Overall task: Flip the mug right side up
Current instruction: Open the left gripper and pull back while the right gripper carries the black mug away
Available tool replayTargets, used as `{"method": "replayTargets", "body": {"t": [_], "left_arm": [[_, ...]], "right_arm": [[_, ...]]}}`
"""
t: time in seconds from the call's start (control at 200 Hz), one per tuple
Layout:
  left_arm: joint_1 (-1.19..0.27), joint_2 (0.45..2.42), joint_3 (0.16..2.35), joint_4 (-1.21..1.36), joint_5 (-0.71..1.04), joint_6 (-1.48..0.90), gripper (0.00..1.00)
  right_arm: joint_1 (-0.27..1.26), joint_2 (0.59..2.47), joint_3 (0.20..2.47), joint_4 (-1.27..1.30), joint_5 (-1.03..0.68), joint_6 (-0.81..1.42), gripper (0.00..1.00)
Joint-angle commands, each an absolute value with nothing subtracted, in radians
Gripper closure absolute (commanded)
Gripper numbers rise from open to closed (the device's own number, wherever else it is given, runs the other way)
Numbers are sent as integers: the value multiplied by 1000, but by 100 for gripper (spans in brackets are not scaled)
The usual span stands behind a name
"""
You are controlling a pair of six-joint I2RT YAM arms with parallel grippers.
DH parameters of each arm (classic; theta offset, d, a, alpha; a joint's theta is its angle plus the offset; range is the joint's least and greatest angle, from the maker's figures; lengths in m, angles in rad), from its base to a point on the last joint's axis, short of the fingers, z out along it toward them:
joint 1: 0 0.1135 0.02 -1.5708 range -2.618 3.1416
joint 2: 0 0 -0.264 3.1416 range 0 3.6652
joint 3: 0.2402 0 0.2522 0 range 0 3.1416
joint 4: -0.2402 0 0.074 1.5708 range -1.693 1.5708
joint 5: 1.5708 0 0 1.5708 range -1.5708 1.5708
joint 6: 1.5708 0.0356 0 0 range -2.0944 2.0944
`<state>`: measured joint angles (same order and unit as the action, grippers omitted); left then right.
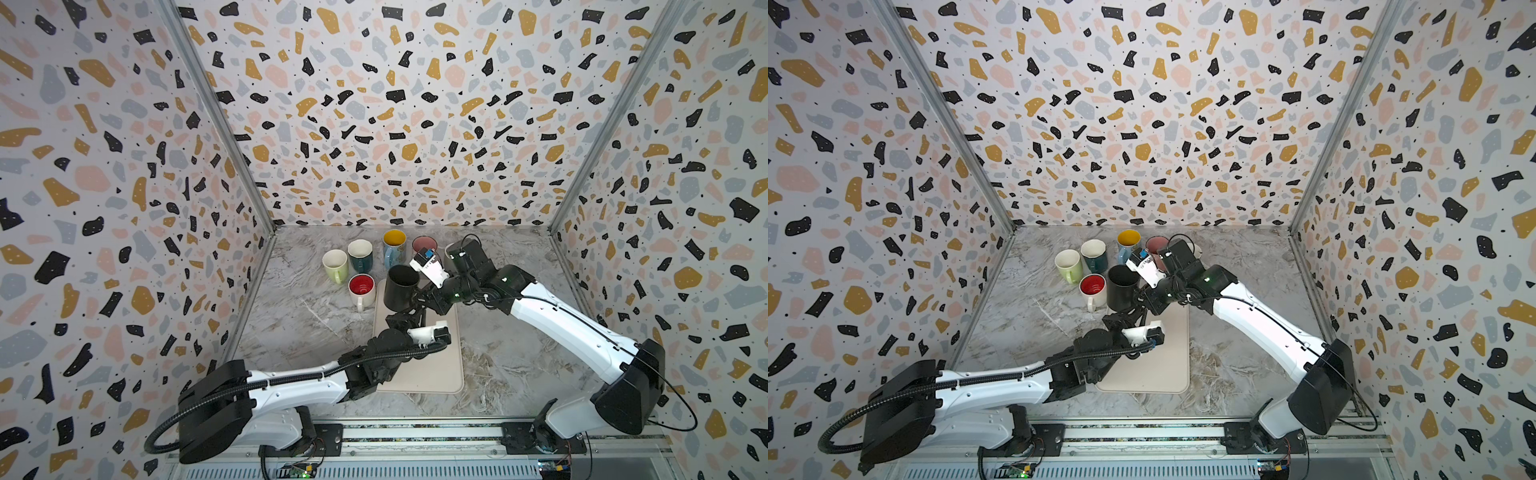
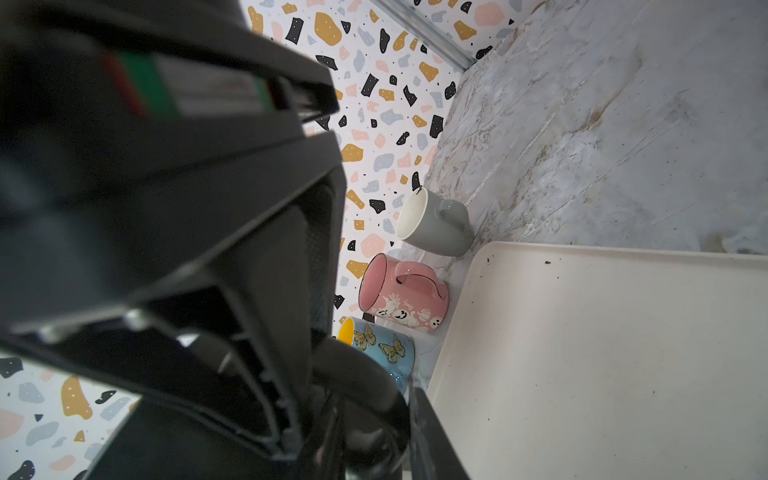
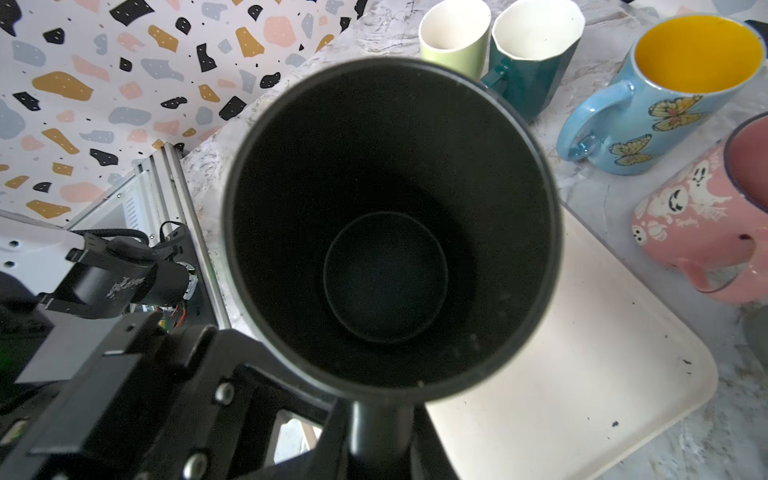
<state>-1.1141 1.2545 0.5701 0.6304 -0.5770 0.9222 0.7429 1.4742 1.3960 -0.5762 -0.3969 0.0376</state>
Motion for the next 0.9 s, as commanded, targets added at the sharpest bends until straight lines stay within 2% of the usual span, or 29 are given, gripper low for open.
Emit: {"method": "replayTargets", "body": {"t": [0.0, 0.295, 0.611, 0.896], "left_arm": [[-1118, 1236, 623, 713, -620, 895, 70], [-1118, 1177, 634, 642, -602, 820, 60], [-1114, 1113, 738, 457, -636, 598, 53], [-1000, 1103, 863, 258, -613, 338, 49]], "right_arm": [[729, 1414, 1393, -520, -370, 52, 100], [663, 1386, 1354, -473, -303, 97, 100], [562, 1319, 1275, -450, -125, 134, 100], [487, 1280, 1170, -437, 52, 174, 100]]}}
